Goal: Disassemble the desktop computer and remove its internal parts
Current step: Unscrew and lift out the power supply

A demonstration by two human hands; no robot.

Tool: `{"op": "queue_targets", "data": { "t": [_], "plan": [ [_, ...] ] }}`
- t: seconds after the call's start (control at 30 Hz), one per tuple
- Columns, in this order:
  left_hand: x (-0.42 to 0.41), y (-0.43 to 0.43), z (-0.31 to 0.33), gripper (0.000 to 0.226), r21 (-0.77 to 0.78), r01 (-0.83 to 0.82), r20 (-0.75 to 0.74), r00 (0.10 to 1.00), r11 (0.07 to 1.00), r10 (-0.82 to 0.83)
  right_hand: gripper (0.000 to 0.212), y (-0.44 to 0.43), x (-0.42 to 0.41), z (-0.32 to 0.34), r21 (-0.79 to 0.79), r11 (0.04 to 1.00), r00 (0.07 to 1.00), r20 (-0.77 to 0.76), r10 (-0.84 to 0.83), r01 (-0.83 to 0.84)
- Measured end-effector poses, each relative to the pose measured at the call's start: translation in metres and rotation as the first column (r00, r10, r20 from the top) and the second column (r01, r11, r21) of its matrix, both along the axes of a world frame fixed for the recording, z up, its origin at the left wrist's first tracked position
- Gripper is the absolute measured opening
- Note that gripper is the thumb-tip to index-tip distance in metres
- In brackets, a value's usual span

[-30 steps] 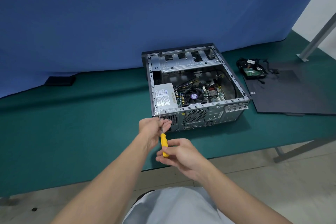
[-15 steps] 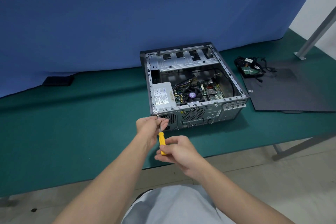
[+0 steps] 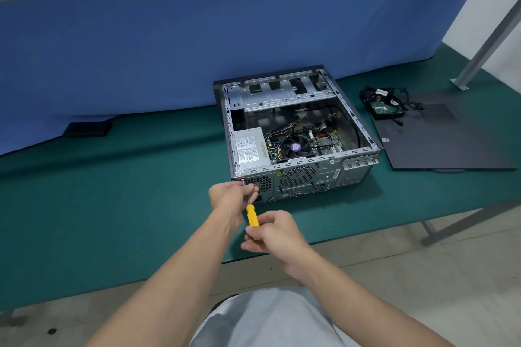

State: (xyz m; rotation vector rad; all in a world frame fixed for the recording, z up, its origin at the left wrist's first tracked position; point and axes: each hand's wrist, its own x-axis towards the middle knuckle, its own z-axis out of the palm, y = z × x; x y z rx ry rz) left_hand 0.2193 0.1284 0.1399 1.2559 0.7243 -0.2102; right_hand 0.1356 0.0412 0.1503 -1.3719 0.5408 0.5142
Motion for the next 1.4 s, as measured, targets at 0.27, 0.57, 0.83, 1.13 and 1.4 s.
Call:
{"op": "queue_targets", "data": {
  "t": [0.27, 0.57, 0.83, 1.13, 1.4],
  "plan": [
    [0.003, 0.001, -0.002, 0.029, -0.063, 0.001, -0.009, 1.0, 0.998, -0.001, 0.012, -0.009, 0.004, 0.004, 0.473, 0.878, 0.992, -0.128, -0.016, 0.075],
    [0.002, 0.001, 0.0, 0.029, 0.014, 0.032, -0.006, 0.999, 0.999, -0.032, 0.018, 0.006, 0.001, -0.004, -0.138, 0.99, 0.999, 0.018, -0.039, 0.041],
    [0.002, 0.003, -0.001, 0.028, -0.098, 0.033, 0.006, 0.999, 0.995, -0.032, 0.012, -0.002, 0.0, -0.004, 0.336, 0.938, 0.994, -0.085, -0.065, 0.09],
    [-0.001, 0.001, -0.001, 0.032, -0.03, 0.03, 0.045, 0.999, 0.999, -0.029, 0.008, -0.008, 0.0, -0.003, 0.479, 0.866, 0.984, -0.163, -0.075, 0.145],
    [-0.002, 0.0, -0.002, 0.025, -0.018, -0.004, 0.052, 0.999, 1.0, 0.005, 0.017, 0.005, -0.003, -0.007, -0.032, 0.995, 0.995, 0.03, -0.095, 0.096]
  ]
}}
